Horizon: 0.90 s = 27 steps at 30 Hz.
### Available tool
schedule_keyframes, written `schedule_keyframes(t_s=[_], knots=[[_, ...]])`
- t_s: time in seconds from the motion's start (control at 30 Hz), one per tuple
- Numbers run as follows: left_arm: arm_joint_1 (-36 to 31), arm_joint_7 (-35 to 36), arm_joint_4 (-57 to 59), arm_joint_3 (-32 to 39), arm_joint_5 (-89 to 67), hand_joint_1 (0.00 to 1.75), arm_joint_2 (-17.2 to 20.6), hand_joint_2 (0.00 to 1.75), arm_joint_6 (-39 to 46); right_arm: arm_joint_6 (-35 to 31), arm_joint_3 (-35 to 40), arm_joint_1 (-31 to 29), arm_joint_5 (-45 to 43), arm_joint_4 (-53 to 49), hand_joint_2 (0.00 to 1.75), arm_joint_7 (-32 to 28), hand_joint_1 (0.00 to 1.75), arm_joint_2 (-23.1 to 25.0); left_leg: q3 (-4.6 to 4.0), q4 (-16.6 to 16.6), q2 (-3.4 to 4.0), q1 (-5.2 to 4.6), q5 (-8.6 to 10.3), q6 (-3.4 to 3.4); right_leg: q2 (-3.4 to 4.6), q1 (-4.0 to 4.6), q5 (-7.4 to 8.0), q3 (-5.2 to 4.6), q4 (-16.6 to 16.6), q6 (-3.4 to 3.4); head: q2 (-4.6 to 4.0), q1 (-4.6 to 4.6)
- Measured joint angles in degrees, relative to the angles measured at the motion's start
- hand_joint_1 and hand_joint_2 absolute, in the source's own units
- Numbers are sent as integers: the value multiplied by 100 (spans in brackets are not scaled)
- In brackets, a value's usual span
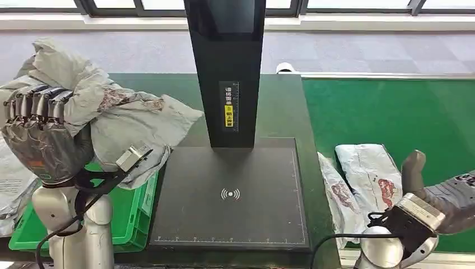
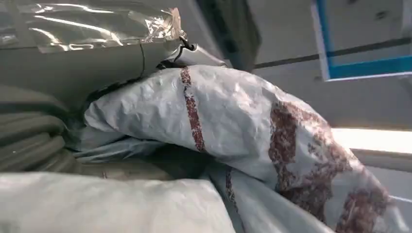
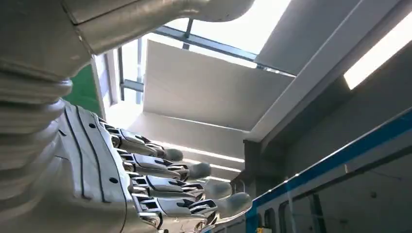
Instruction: Moved the parcel from conveyor to table for the left to box.
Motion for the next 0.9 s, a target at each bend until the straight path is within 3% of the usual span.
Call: schedule_keyframes(t_s=[0.3,0.87,0.9], knots=[[-468,1489,1395,1215,-245,175,319,175,-13,0,0,46,-4,-2,175,0,0,0,0,-1,14,6,6,-10,14,5,1,-8,5,-2,0,-2],[-602,1565,2262,1635,-249,175,616,175,-11,0,0,70,0,-2,175,-2,0,0,-9,0,13,7,5,-10,13,6,3,-13,0,0,0,0],[-604,1596,2278,1641,-256,0,619,175,-11,0,0,75,-2,-2,175,-2,0,0,-9,0,13,7,5,-10,13,6,3,-13,0,0,0,0]])
